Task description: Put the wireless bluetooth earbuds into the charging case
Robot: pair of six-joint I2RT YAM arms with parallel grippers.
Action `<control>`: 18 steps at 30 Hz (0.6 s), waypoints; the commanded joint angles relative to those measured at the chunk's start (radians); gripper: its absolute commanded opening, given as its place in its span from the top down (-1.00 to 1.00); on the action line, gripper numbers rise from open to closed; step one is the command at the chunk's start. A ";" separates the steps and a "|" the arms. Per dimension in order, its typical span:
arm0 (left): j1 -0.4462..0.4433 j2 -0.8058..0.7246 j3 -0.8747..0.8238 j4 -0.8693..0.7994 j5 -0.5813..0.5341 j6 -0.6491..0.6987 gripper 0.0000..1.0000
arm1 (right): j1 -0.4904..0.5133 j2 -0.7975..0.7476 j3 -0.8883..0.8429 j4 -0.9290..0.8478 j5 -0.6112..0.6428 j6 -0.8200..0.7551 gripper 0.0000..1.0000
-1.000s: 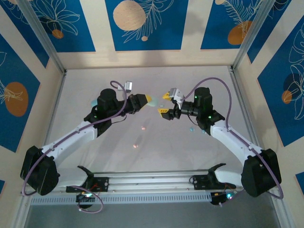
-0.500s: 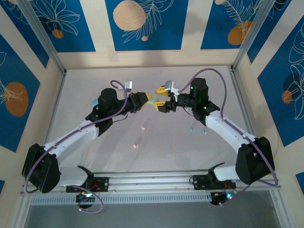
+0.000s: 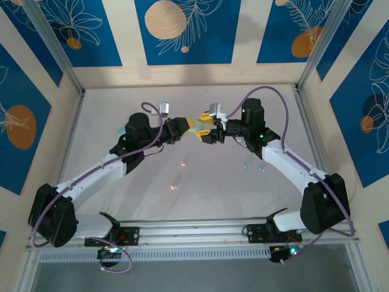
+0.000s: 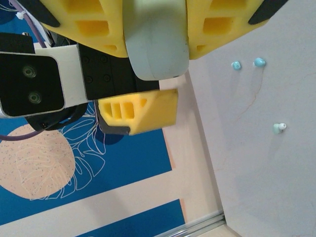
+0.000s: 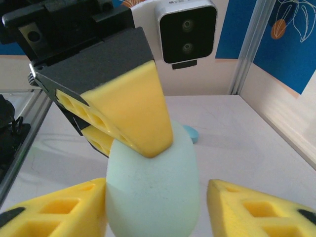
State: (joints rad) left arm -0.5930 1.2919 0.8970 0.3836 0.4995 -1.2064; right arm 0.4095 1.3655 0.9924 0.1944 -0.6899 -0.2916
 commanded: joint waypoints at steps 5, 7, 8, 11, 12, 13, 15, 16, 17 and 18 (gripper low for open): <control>-0.008 -0.005 0.031 0.067 0.041 -0.016 0.58 | 0.003 0.020 0.053 -0.035 0.000 -0.018 0.07; -0.008 -0.005 0.030 0.080 0.048 -0.012 0.50 | 0.003 0.020 0.061 -0.048 -0.003 -0.014 0.19; -0.008 -0.006 0.029 0.084 0.050 -0.007 0.46 | 0.000 0.020 0.064 -0.051 -0.009 -0.006 0.23; -0.008 -0.018 0.031 0.071 0.053 0.049 0.12 | -0.013 0.015 0.081 -0.071 -0.066 0.020 0.30; -0.007 -0.027 0.036 0.052 0.053 0.089 -0.05 | -0.017 0.017 0.094 -0.090 -0.092 0.028 0.31; -0.005 -0.040 0.043 0.020 0.048 0.148 -0.21 | -0.025 0.019 0.111 -0.116 -0.120 0.035 0.31; -0.002 -0.073 0.062 -0.081 0.032 0.298 -0.36 | -0.033 0.028 0.149 -0.176 -0.188 0.046 0.32; -0.002 -0.097 0.072 -0.143 0.019 0.408 -0.42 | -0.037 0.033 0.171 -0.207 -0.215 0.052 0.32; -0.003 -0.115 0.078 -0.190 0.009 0.507 -0.45 | -0.038 0.039 0.188 -0.236 -0.236 0.055 0.32; -0.004 -0.140 0.077 -0.231 0.004 0.629 -0.50 | -0.041 0.044 0.208 -0.267 -0.263 0.053 0.33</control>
State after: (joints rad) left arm -0.5934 1.2312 0.9230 0.2768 0.5117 -0.9108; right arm 0.3767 1.3987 1.1393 0.0376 -0.8333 -0.2604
